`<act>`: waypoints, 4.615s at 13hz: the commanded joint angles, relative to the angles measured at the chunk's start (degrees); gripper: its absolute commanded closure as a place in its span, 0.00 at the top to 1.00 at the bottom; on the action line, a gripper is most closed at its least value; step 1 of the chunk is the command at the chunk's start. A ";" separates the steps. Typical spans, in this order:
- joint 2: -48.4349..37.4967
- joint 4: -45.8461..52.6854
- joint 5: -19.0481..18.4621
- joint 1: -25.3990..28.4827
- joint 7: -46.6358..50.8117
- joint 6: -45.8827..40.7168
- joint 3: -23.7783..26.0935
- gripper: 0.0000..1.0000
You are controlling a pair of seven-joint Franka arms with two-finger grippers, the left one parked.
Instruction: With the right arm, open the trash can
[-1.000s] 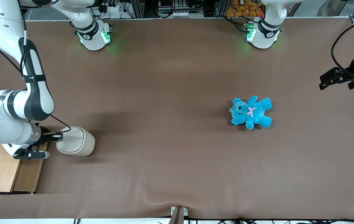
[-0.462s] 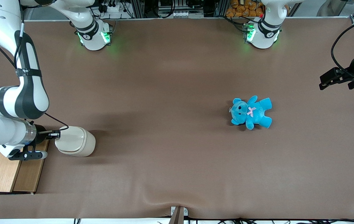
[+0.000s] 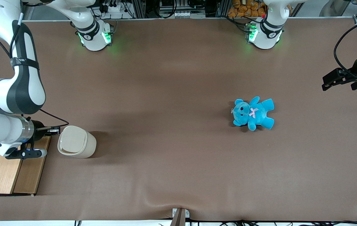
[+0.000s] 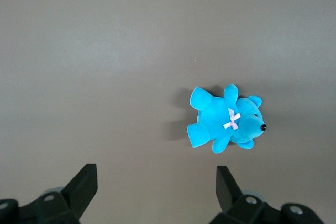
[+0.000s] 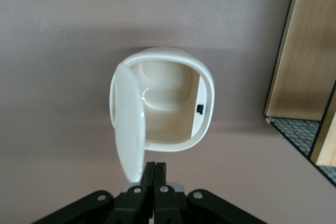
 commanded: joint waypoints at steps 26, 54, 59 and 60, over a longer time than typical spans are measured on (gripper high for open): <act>-34.44 -16.19 4.21 -4.54 1.88 -9.29 -1.53 1.00; -30.58 -11.37 -1.51 -4.71 -0.23 -8.93 -1.44 1.00; -30.49 -11.46 -1.51 -4.71 -0.23 -9.02 -1.44 1.00; -30.49 -11.46 -1.42 -4.71 -0.32 -8.94 -1.44 1.00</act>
